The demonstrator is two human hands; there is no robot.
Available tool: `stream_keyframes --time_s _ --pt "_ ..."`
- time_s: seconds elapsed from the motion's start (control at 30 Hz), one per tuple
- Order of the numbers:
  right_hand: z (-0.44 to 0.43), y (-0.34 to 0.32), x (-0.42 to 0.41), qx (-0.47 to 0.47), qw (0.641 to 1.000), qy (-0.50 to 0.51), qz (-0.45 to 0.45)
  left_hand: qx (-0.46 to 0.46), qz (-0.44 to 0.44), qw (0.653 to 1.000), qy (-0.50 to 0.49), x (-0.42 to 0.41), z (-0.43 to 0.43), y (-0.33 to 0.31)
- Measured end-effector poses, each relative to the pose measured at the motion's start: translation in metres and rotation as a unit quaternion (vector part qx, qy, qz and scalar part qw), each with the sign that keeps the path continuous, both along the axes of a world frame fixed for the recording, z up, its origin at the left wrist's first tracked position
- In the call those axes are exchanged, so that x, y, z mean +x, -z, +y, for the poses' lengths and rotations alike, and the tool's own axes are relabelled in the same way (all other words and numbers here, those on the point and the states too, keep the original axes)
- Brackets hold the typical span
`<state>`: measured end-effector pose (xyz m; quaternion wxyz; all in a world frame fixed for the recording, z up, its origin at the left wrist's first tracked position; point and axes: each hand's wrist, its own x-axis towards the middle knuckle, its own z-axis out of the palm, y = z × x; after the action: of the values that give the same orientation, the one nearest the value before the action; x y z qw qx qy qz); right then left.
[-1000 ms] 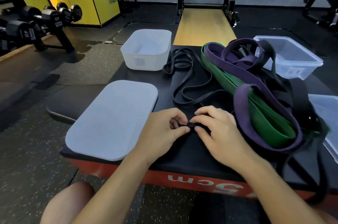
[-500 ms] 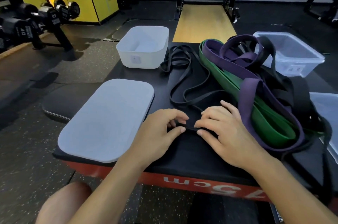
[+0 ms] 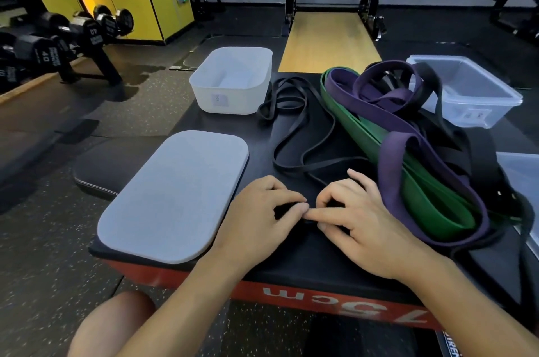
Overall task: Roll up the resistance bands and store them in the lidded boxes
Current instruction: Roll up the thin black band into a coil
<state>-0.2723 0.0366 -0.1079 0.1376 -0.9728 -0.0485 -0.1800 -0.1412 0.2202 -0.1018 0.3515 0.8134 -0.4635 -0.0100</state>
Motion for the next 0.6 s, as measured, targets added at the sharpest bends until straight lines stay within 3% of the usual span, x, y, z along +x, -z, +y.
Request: stream_keyframes --time_s 0.17,0.33,0.47,0.6 --pt "-0.0008 0.0016 0.0008 -0.002 1.0 -0.008 0.026 0.001 0.04 0.999 -0.007 0.0059 -0.0007 0.0038" --pt "0.0028 0.003 0.0004 0.001 0.998 0.056 -0.011 -0.111 0.087 0.99 -0.018 0.0015 0.0029 -0.0035" --pt "0.0025 0.0026 0.001 0.023 0.996 0.08 -0.01 0.003 0.025 0.999 0.031 0.0042 0.0016 -0.002" --pt "0.0042 0.0022 0.0021 0.037 0.992 0.117 -0.04 0.017 -0.002 1.0 0.014 0.0048 0.0026 0.003"
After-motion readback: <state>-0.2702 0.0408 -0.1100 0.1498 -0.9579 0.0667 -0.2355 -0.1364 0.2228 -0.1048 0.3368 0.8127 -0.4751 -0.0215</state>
